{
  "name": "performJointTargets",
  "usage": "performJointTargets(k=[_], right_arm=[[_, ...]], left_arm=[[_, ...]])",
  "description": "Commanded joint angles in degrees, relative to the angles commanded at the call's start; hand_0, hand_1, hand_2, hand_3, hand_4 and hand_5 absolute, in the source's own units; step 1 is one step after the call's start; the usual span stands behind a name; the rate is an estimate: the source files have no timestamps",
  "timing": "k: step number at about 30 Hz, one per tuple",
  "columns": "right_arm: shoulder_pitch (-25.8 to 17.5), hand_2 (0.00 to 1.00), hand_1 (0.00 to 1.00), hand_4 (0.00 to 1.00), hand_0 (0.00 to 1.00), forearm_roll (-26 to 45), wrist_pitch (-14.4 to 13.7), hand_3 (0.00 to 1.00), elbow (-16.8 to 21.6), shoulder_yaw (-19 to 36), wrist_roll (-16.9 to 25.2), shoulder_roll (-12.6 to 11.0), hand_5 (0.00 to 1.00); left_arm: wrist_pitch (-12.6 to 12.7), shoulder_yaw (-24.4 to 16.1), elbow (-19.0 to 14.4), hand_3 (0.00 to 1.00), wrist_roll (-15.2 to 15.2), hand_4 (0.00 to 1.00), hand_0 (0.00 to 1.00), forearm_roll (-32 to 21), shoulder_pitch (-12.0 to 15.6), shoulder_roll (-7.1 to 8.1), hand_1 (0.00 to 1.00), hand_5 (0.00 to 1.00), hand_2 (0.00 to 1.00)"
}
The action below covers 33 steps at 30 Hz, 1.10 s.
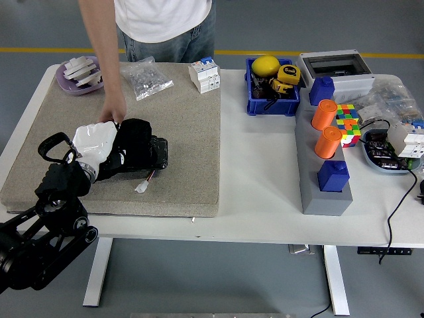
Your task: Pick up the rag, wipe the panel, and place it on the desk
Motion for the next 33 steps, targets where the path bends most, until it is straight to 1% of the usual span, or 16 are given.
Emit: performJointTargets(k=[6,10,16,19,23,29,33], right_arm=[[0.1,0.661,0.546,0.998,0.741,0.0,0.0,0.629,0.0,-0.2,0.0,0.0,0.619],[0.2,0.661,0.546,0.998,0.743,0.1,0.0,0.629,0.0,-0.3,0.0,-0.1,0.618],[0.3,0.661,0.545,0.998,0.742,0.2,0.0,0.629,0.0,-0.3,0.0,0.0,0.618],[0.3,0.661,0.545,0.998,0.742,0.2,0.0,0.629,0.0,-0.3,0.0,0.0,0.618],[0.2,0.661,0.544,0.998,0.742,0.2,0.0,0.629,0.0,-0.3,0.0,-0.1,0.618],[0.0,0.661,0.544,0.998,0.743,0.1,-0.1,0.627,0.0,0.0,0.0,-0.1,0.618],[0.0,0.661,0.544,0.998,0.742,0.1,-0.1,0.627,0.0,0.0,0.0,-0.1,0.617]], left_arm=[[-0.3,3.0,-0.8,0.514,0.3,0.12,0.228,-0.4,-1.9,-1.3,0.172,0.002,0.533],[-0.5,4.5,-1.3,0.513,0.5,0.117,0.228,-0.6,-2.9,-1.9,0.172,0.002,0.533],[-0.8,5.5,-1.8,0.514,0.7,0.122,0.228,-0.8,-3.5,-2.43,0.173,0.002,0.534],[-0.8,5.6,-1.6,0.514,0.8,0.122,0.228,-0.8,-3.4,-2.43,0.173,0.002,0.534],[-1.0,4.9,-1.2,0.515,1.0,0.123,0.228,-0.5,-2.7,-2.14,0.173,0.002,0.535],[-1.3,2.3,-0.7,0.515,1.3,0.125,0.228,0.7,-1.2,-1.56,0.173,0.002,0.534],[-1.3,0.7,-0.3,0.515,1.3,0.126,0.228,1.0,-0.3,-0.75,0.173,0.002,0.534]])
